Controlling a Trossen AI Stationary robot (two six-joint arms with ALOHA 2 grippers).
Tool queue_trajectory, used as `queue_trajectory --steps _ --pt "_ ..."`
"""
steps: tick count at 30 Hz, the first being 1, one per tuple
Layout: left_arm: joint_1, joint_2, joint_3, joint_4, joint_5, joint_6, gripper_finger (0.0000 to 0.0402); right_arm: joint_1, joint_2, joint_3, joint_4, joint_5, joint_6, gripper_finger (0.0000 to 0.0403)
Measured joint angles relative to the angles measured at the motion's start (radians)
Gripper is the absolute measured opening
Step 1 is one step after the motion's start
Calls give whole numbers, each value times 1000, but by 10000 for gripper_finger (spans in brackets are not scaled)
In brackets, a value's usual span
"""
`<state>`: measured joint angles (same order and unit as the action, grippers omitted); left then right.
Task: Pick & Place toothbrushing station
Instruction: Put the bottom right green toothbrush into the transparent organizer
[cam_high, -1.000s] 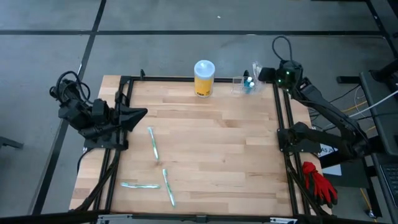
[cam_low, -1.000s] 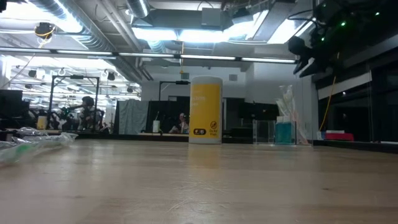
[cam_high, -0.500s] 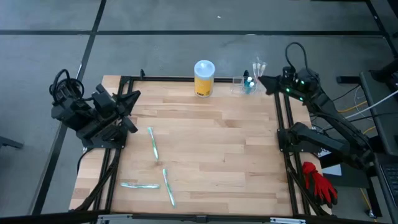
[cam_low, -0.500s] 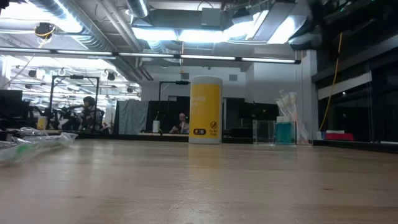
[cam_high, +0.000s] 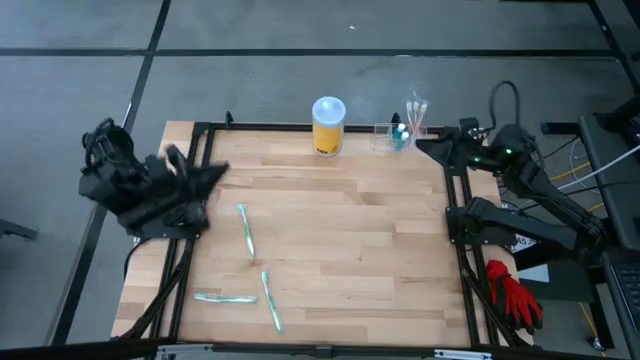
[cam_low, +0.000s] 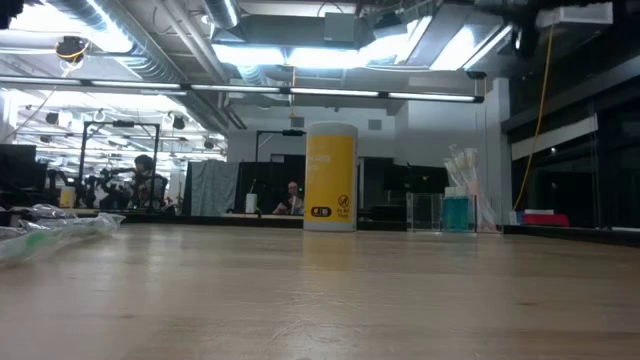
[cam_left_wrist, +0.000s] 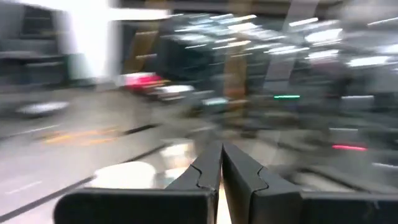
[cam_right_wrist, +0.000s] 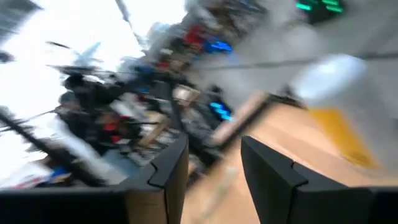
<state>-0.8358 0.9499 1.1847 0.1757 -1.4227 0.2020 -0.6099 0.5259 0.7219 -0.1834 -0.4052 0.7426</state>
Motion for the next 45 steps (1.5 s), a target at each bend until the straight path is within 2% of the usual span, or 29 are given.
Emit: queue_trajectory --steps 2,5,8,11,13,15,18,21,23,25,28,31,33,39,43,45 --pt "6 21 1 15 173 -48 8 25 -1 0 86 -7 20 150" --pt "72 97 60 60 326 -30 8 50 0 0 224 -6 37 150" --pt "143 187 187 52 408 74 8 58 0 0 313 -6 38 150" --pt "196 257 362 -82 455 127 8 58 0 0 329 -5 38 150" --pt "232 297 498 -292 445 79 8 58 0 0 329 -7 45 150" --pt "265 336 631 -611 419 -98 8 58 0 0 329 -29 59 150" --pt "333 403 815 -1147 515 -526 8 59 -2 0 329 -60 64 150" --pt "409 466 910 -1599 682 -934 8 73 -5 0 334 -71 72 150" --pt "433 498 910 -1773 805 -1111 8 84 -5 0 340 -74 65 150" --pt "441 497 843 -1701 918 -1094 8 92 -5 0 341 -75 58 150" --pt "425 491 761 -1641 1020 -1101 8 103 -6 0 348 -80 58 150" --pt "395 502 677 -1746 1124 -1158 8 118 -6 0 363 -104 61 150" --pt "359 510 611 -1719 1172 -1157 10 129 -6 0 375 -123 60 150" --pt "277 513 412 -1601 1194 -966 24 148 -6 0 399 -127 62 150" --pt "245 536 305 -1541 1150 -841 41 157 -6 0 408 -127 64 150" --pt "241 543 251 -1434 1146 -757 53 160 -6 0 409 -127 77 150"
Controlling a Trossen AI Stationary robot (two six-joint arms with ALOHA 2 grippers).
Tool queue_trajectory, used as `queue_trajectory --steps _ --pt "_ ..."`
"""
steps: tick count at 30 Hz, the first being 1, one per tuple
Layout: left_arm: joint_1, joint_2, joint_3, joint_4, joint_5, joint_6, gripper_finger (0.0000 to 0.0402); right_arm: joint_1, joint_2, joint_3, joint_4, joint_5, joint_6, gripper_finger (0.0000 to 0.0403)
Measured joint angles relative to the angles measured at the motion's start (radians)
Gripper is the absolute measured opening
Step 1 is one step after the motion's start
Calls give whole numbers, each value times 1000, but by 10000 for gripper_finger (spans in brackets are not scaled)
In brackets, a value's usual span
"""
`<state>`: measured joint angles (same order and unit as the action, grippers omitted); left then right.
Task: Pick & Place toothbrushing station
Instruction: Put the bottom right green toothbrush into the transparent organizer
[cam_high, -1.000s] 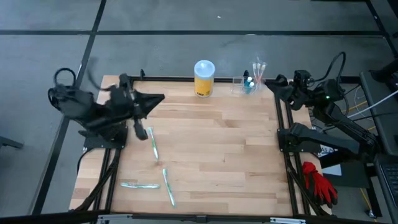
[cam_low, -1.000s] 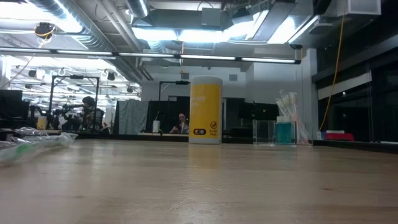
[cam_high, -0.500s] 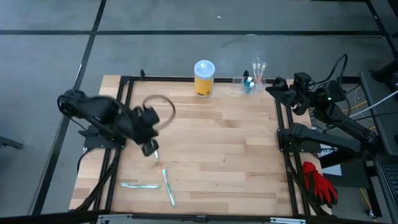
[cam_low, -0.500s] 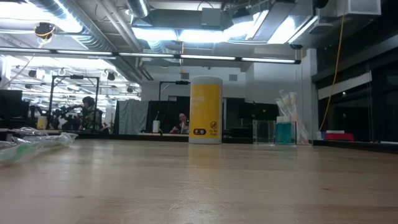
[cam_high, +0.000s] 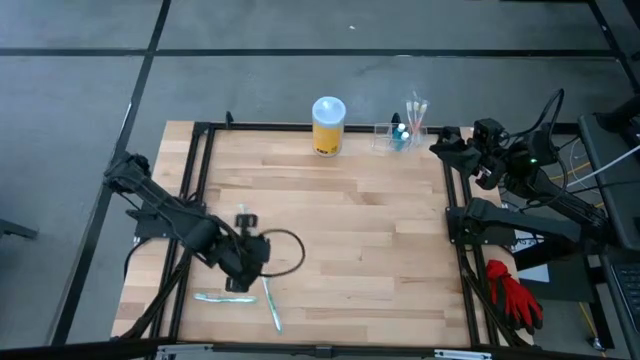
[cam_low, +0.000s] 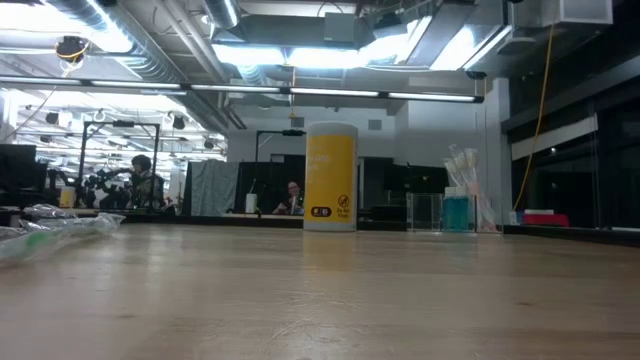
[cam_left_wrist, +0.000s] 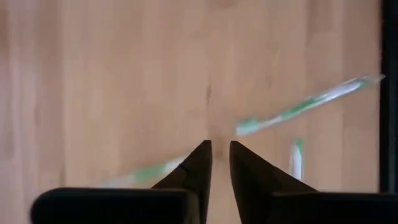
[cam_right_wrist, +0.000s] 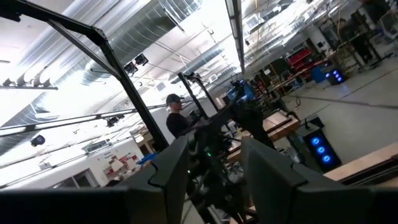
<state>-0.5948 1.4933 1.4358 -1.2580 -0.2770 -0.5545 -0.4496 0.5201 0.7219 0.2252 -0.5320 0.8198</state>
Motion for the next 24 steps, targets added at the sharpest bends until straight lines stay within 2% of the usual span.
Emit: queue_trajectory --steps 5,10,15,24 --pt "0 15 -157 210 70 178 90 8 0 0 0 0 33 150" --pt "21 19 -319 328 124 202 121 24 0 0 10 18 36 150" --pt "41 19 -453 508 191 276 136 32 0 0 18 27 47 150" --pt "110 19 -552 624 236 356 137 33 1 0 22 42 78 150"
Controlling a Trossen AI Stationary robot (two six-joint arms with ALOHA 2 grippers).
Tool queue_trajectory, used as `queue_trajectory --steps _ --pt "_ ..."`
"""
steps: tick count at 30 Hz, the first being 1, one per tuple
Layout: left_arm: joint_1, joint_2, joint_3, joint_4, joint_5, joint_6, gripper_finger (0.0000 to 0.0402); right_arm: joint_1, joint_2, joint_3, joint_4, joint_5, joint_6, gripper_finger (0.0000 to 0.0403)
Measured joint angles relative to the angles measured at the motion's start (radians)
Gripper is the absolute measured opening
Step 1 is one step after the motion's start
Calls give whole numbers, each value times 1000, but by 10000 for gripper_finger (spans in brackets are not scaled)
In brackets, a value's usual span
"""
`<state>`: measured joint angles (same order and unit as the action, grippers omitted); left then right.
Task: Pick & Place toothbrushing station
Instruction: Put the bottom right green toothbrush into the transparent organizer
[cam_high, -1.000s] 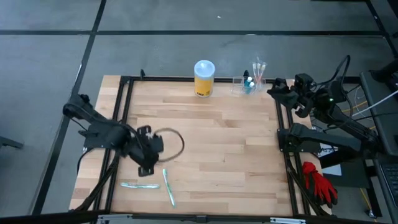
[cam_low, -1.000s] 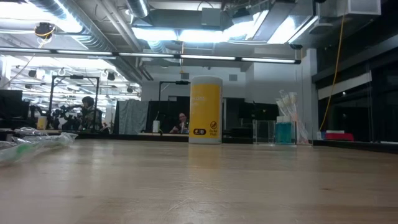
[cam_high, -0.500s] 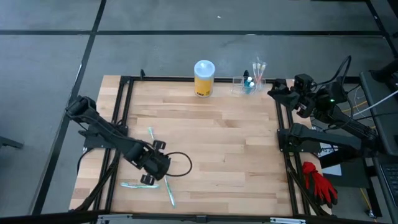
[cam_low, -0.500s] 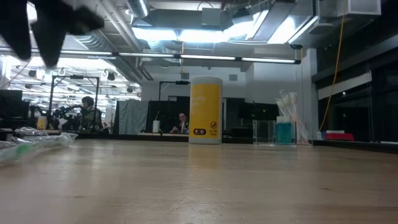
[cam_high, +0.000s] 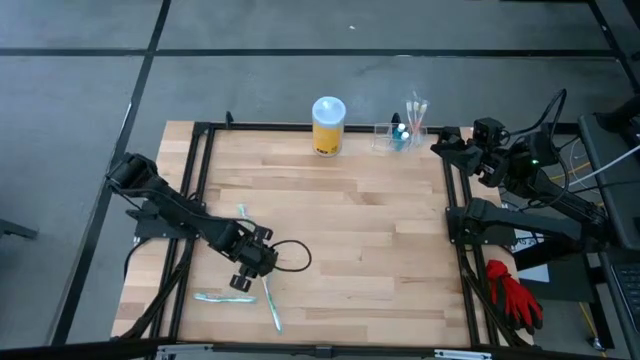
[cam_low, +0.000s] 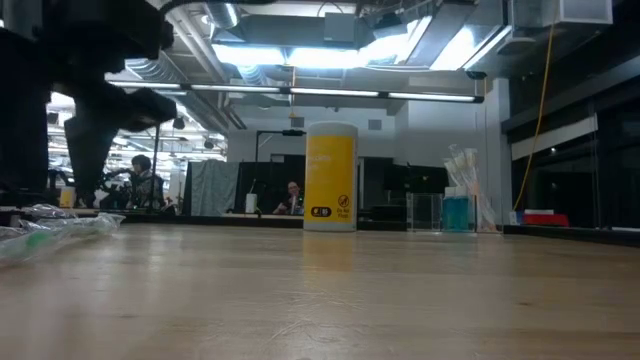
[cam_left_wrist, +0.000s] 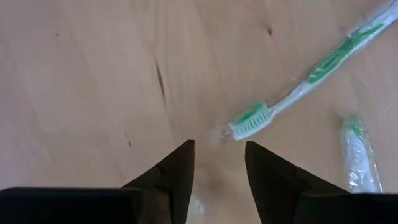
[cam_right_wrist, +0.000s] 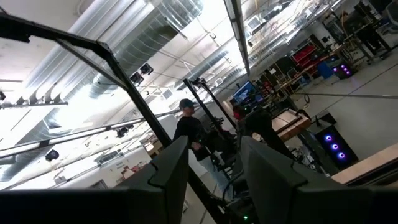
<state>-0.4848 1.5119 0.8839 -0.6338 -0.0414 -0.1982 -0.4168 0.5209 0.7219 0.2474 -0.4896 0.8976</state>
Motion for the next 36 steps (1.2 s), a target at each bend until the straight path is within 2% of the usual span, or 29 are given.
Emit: queue_trajectory --steps 11,22,25,30,36 --pt "31 0 -43 88 87 29 137 0 0 0 0 3 11 150" --pt "39 -1 -43 116 100 -20 137 0 0 0 0 3 10 150" --pt "66 19 -43 115 172 -138 137 0 0 0 0 3 10 150" --pt "122 79 -43 116 347 -395 137 0 0 0 0 3 12 150" --pt "160 98 -43 184 373 -680 137 0 0 0 0 3 30 150"
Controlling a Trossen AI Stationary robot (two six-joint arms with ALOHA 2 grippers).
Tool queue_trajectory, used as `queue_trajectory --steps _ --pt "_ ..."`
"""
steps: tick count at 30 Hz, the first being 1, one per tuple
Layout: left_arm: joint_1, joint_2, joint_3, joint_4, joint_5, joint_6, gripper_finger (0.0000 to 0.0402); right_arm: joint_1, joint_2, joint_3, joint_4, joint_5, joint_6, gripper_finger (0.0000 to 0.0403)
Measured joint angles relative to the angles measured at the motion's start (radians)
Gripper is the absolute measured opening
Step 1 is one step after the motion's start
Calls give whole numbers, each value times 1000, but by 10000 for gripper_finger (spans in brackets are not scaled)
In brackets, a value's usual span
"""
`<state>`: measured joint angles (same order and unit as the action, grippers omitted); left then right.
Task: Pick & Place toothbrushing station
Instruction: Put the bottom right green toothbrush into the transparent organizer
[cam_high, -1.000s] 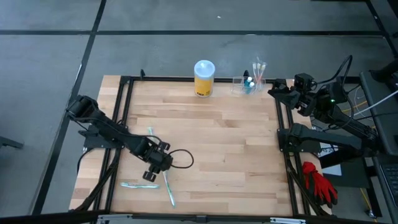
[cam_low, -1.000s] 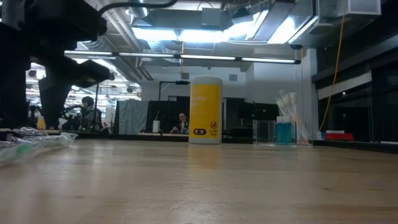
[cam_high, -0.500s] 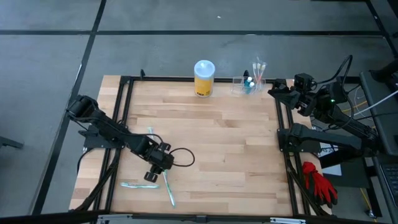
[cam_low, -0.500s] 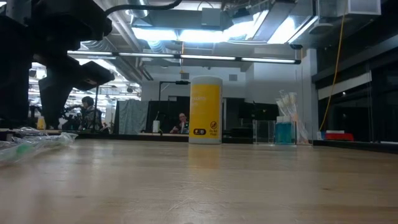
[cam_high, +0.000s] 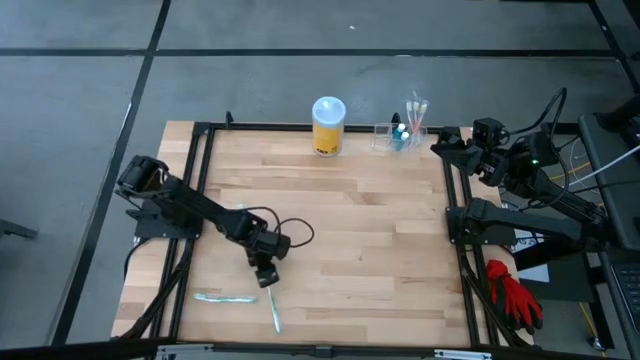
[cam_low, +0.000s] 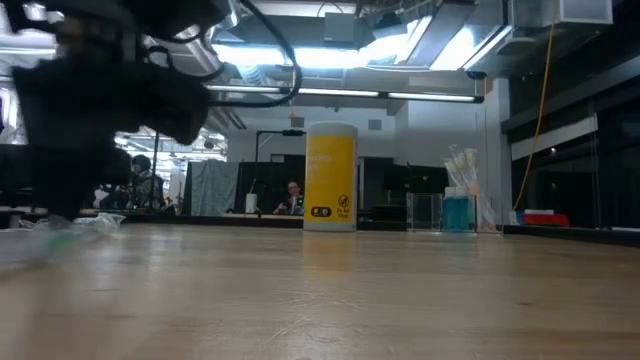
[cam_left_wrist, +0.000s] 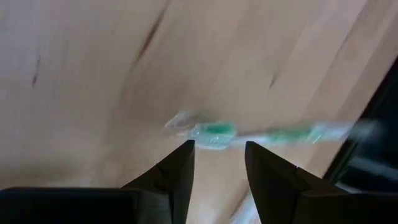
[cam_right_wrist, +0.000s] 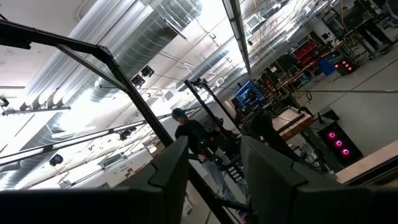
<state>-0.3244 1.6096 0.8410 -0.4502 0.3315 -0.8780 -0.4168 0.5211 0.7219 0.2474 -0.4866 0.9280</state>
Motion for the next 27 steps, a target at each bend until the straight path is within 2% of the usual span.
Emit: queue_trajectory --steps 8,27 --pt "35 -10 1 86 -63 -202 137 0 0 0 0 0 7 150" --pt "40 -7 1 49 -95 -279 121 0 0 0 0 0 7 150"
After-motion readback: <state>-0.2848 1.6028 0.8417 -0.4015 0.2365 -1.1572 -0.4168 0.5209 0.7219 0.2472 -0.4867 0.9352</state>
